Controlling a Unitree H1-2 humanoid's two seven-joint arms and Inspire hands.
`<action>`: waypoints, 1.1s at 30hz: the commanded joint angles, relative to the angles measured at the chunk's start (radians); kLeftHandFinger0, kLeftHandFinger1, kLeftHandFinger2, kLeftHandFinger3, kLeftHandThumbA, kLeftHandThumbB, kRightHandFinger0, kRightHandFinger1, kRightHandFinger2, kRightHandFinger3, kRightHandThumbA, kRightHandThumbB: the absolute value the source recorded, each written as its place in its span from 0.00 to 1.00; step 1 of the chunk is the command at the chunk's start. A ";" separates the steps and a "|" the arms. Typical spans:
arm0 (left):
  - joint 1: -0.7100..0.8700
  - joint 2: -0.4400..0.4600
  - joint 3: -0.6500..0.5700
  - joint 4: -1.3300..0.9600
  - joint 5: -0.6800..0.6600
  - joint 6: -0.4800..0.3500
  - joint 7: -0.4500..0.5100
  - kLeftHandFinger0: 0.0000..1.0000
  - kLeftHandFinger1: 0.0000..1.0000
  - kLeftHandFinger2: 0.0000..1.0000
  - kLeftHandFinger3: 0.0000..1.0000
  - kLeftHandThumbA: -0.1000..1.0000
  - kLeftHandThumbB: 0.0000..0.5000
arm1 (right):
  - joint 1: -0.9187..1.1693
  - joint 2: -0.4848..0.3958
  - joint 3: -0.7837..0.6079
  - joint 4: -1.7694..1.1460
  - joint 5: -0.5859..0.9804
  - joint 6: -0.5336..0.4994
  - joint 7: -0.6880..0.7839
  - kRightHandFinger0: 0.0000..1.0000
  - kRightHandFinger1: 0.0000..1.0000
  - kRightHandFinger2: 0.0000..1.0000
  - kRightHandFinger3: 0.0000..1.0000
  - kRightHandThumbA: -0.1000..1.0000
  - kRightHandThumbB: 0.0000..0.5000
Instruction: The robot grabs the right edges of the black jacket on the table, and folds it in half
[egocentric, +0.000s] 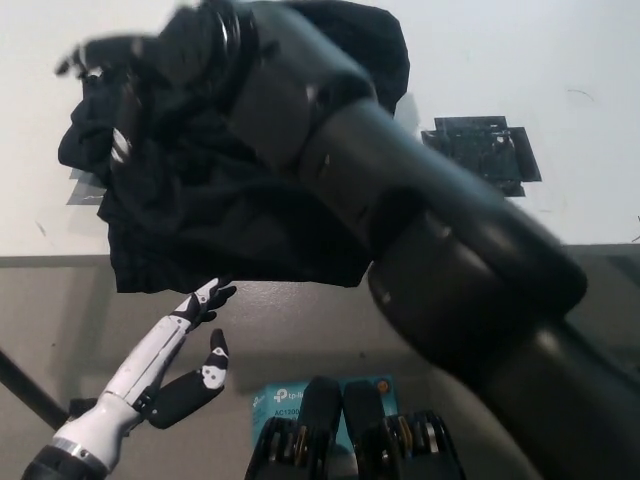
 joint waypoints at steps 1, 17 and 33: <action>-0.025 -0.002 -0.002 -0.013 0.032 -0.059 0.009 1.00 1.00 1.00 1.00 0.08 0.13 | -0.310 -0.145 -0.054 -0.243 0.054 0.192 0.320 1.00 1.00 1.00 1.00 0.88 0.92; -0.050 -0.005 0.087 0.036 -0.052 -0.126 0.032 1.00 1.00 1.00 1.00 0.84 0.03 | 0.298 -0.725 -0.616 -1.504 0.301 0.371 0.178 1.00 1.00 1.00 1.00 1.00 0.78; -0.025 -0.051 0.193 0.105 -0.174 -0.200 0.074 1.00 1.00 1.00 1.00 1.00 0.15 | 1.158 -0.499 -0.937 -2.030 0.583 0.225 -0.113 1.00 1.00 1.00 1.00 1.00 0.61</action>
